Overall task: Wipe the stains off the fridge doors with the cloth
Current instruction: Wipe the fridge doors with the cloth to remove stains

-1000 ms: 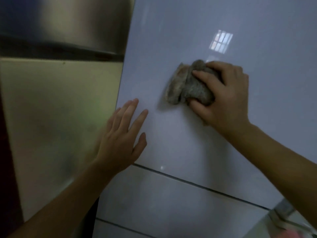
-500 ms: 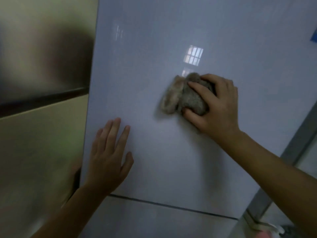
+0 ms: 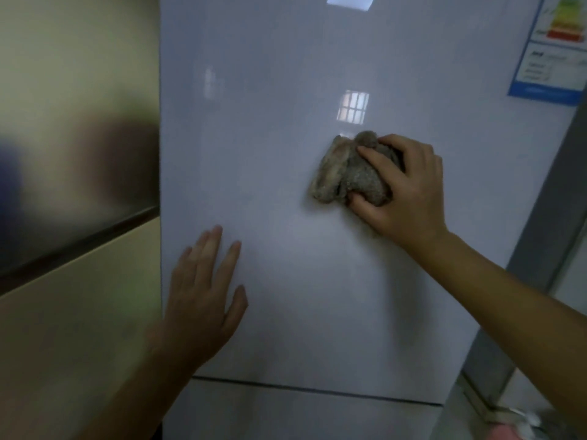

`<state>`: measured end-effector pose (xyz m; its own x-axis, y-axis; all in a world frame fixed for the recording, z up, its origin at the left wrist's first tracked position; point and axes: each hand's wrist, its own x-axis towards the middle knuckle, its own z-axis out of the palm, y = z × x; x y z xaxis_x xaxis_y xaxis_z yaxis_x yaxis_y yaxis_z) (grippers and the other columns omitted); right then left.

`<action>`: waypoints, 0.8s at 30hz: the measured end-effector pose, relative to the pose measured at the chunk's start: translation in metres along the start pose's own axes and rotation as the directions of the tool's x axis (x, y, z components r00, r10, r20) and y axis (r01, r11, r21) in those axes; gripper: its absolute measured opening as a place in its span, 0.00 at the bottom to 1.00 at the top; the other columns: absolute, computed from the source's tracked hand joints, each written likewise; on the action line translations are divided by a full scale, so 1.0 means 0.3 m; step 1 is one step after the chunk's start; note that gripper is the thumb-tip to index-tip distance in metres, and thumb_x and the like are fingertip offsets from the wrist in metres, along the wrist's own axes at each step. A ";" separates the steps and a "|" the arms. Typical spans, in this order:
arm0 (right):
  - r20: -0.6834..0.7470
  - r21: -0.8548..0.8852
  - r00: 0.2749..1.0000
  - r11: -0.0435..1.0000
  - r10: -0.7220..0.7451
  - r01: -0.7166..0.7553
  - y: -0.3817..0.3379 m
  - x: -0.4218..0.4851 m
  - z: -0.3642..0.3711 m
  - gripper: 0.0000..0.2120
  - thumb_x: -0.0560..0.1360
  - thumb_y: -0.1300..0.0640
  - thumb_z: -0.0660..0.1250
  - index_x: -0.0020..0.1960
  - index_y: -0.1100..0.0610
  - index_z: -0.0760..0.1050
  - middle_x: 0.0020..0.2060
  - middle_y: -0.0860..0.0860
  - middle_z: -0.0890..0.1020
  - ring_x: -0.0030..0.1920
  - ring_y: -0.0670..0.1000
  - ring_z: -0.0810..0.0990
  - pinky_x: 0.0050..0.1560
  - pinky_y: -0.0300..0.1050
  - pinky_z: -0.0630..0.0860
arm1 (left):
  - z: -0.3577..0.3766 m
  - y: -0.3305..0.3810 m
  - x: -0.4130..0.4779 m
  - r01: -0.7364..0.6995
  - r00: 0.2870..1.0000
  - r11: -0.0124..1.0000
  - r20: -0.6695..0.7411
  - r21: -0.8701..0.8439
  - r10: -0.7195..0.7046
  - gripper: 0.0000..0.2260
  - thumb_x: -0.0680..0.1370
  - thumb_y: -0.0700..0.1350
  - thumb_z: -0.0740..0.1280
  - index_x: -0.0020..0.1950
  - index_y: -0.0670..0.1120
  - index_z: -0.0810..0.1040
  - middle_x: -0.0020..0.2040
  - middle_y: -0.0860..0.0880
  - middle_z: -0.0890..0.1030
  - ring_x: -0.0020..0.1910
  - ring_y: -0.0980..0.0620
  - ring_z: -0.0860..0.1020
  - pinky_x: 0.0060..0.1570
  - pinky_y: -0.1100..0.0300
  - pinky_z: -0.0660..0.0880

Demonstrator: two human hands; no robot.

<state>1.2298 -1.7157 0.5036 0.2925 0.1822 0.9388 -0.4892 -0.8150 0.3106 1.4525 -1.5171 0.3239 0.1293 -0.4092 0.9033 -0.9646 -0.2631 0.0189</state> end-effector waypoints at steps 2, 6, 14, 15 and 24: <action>-0.009 -0.002 1.000 1.000 0.020 -0.020 0.014 0.020 0.001 0.27 0.69 0.45 0.75 0.65 0.54 0.81 0.62 0.57 0.79 0.60 0.60 0.77 0.57 0.50 0.68 | -0.025 0.017 0.093 0.004 1.000 1.000 -0.028 -0.012 -0.004 0.28 0.79 0.52 0.59 0.78 0.42 0.64 0.80 0.37 0.60 0.79 0.37 0.60 0.76 0.39 0.60; -0.025 0.032 0.995 0.995 0.096 -0.095 -0.026 0.012 0.027 0.27 0.69 0.45 0.74 0.66 0.54 0.81 0.63 0.56 0.79 0.60 0.59 0.75 0.59 0.51 0.69 | -0.029 0.046 0.226 0.050 0.998 0.999 -0.035 0.004 -0.049 0.29 0.80 0.52 0.58 0.79 0.44 0.61 0.81 0.39 0.58 0.80 0.39 0.57 0.77 0.40 0.57; 0.197 0.057 0.928 0.949 -0.315 0.310 0.068 -0.162 -0.018 0.27 0.74 0.41 0.73 0.68 0.53 0.80 0.64 0.58 0.81 0.62 0.60 0.77 0.60 0.56 0.71 | 0.020 0.047 0.239 0.053 0.999 0.996 -0.018 0.067 -0.051 0.31 0.79 0.53 0.57 0.81 0.44 0.58 0.82 0.38 0.55 0.81 0.38 0.54 0.77 0.39 0.57; 0.196 0.044 0.929 0.950 -0.313 0.310 0.114 -0.163 -0.043 0.27 0.73 0.41 0.73 0.68 0.53 0.80 0.64 0.58 0.80 0.61 0.61 0.77 0.60 0.56 0.72 | 0.019 0.044 0.239 0.045 0.999 0.996 -0.016 0.075 -0.044 0.31 0.79 0.53 0.57 0.81 0.43 0.59 0.81 0.38 0.55 0.81 0.38 0.55 0.77 0.39 0.57; 0.174 -0.041 0.962 0.974 -0.211 0.221 0.349 0.097 -0.178 0.29 0.71 0.43 0.73 0.68 0.57 0.79 0.64 0.62 0.78 0.60 0.64 0.76 0.58 0.55 0.70 | 0.008 0.049 0.238 0.053 0.998 0.992 0.029 0.114 -0.057 0.31 0.79 0.54 0.56 0.81 0.43 0.58 0.82 0.39 0.54 0.81 0.39 0.53 0.78 0.41 0.54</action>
<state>1.1432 -1.7663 0.5714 0.5273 0.2516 0.8116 -0.4460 -0.7310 0.5164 1.4479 -1.5524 0.3877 0.1902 -0.4186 0.8880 -0.9240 -0.3821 0.0178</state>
